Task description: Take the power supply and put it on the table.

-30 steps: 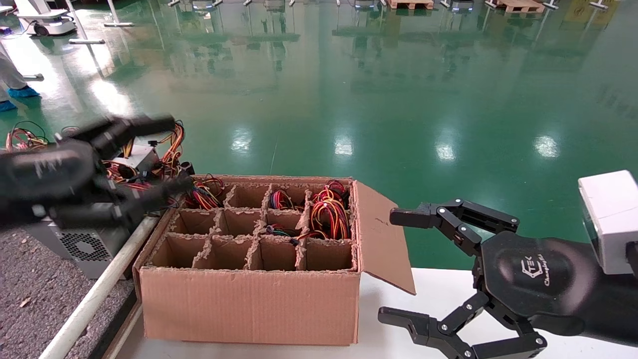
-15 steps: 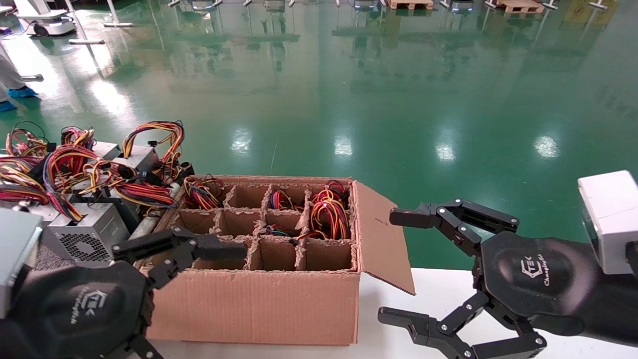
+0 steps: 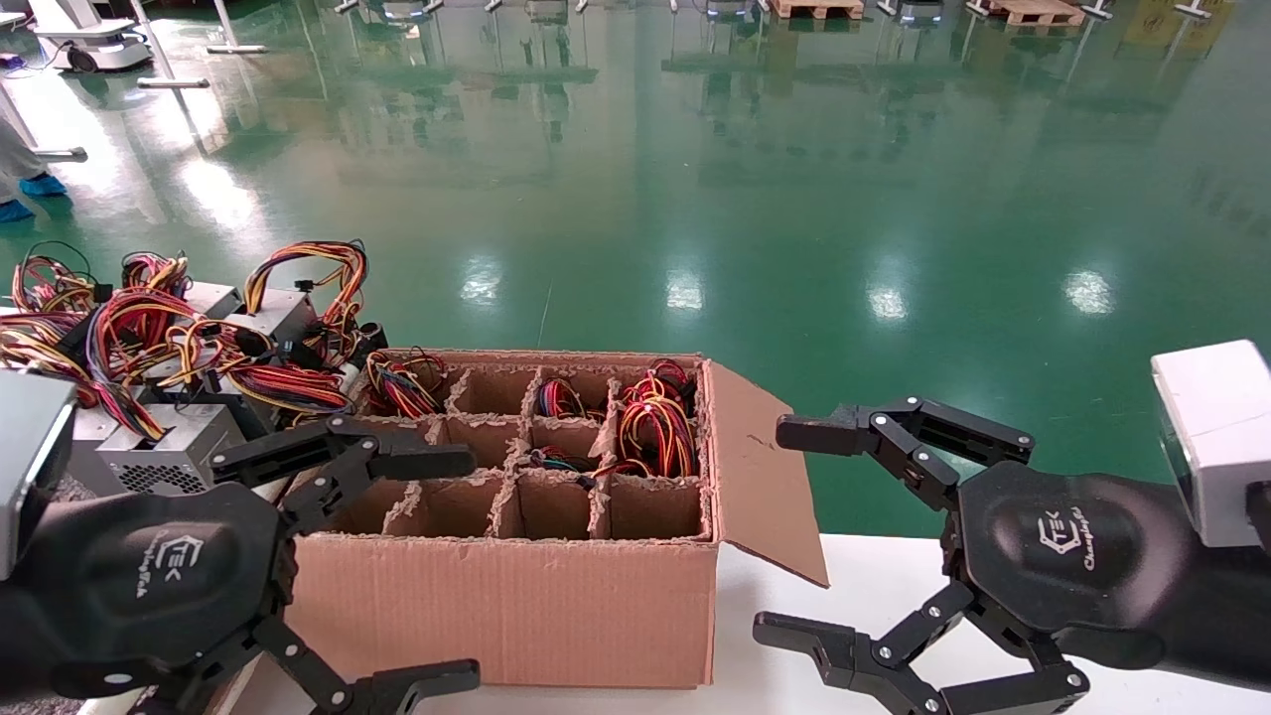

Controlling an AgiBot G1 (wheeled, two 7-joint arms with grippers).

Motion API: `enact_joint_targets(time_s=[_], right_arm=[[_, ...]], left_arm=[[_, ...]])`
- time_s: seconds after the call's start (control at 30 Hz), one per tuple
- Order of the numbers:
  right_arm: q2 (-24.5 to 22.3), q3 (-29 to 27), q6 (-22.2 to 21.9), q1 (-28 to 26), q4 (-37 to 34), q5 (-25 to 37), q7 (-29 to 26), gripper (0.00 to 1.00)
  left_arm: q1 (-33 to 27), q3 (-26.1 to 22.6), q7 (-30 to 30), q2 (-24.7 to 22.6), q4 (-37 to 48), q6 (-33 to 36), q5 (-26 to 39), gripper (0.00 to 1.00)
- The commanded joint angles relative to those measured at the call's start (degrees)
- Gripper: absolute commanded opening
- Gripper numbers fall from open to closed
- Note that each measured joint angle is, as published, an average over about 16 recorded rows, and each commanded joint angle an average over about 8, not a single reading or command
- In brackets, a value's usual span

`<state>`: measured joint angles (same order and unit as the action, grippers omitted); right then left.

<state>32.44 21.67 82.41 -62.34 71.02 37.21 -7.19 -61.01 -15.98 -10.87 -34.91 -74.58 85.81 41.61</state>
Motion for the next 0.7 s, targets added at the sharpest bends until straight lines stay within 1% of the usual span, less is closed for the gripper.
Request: enact_joint_targets(time_s=[0.03, 0.7], right_arm=[[0.0, 0.0, 0.0, 0.0, 0.0, 0.0, 0.0, 1.0], [0.0, 0.0, 0.0, 0.0, 0.0, 0.0, 0.0, 1.0]], left_arm=[[-0.1, 0.0, 0.0, 0.0, 0.3, 0.0, 0.1, 1.0], [-0.6, 0.0, 0.1, -0.1, 1.1, -0.1, 0.2, 1.0]])
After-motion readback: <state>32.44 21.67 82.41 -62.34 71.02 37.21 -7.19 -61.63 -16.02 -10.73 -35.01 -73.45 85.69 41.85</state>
